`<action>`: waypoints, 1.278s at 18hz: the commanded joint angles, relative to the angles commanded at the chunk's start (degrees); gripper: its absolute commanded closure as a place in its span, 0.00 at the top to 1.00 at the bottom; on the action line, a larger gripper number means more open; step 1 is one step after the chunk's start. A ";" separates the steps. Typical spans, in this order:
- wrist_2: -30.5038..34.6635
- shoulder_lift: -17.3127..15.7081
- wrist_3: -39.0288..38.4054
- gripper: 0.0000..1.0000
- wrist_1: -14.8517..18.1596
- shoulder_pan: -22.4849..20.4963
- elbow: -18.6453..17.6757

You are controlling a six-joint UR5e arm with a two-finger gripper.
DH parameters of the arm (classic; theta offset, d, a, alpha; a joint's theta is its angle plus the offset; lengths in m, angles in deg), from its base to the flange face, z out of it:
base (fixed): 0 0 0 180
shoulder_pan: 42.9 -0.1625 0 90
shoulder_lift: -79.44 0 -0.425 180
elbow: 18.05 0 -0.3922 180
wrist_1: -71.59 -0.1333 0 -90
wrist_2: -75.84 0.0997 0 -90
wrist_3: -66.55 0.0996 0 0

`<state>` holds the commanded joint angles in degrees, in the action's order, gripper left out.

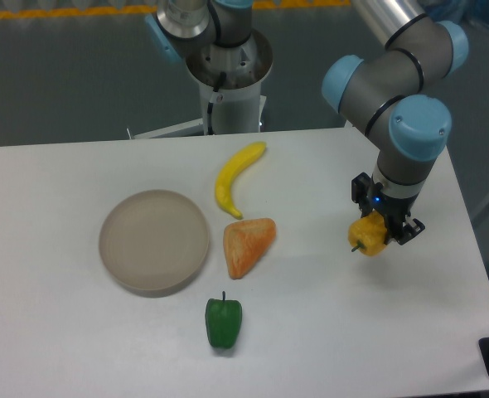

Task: Place the yellow pepper on the plate
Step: 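Carry the held yellow pepper over and lower it onto the beige plate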

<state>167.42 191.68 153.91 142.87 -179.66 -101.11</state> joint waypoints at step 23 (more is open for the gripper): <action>-2.90 -6.59 -24.78 0.15 0.62 24.86 -12.82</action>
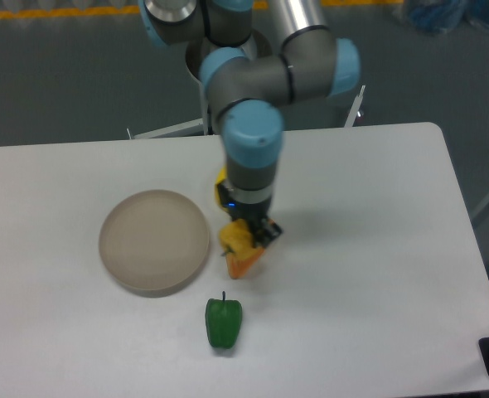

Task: Place the yellow pepper on the plate
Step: 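Carry the held yellow pepper over and lower it onto the beige plate, then open the gripper to release the pepper and lift away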

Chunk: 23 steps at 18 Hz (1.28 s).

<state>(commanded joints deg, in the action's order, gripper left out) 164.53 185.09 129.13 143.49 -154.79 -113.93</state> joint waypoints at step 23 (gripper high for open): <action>-4.14 0.27 -6.60 1.00 -3.43 8.19 -1.86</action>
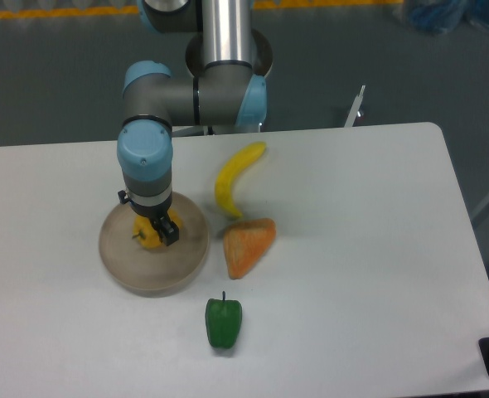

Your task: Place the yellow pepper on the plate

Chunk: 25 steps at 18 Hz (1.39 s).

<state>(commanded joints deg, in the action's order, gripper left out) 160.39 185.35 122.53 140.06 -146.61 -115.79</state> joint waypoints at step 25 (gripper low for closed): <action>2.29 5.89 29.17 1.00 -0.61 -31.29 10.72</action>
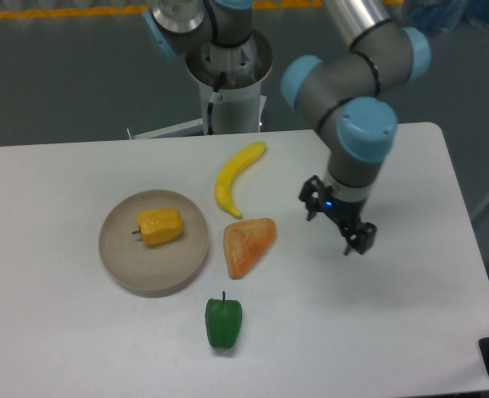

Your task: Place the yellow pepper on the plate

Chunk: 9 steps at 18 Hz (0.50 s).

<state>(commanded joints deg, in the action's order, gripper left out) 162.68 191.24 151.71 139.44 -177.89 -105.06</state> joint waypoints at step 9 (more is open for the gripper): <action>0.09 0.35 1.68 1.00 -0.09 -0.62 0.09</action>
<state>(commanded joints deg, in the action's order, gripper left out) 162.77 191.59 153.38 139.35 -178.51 -104.98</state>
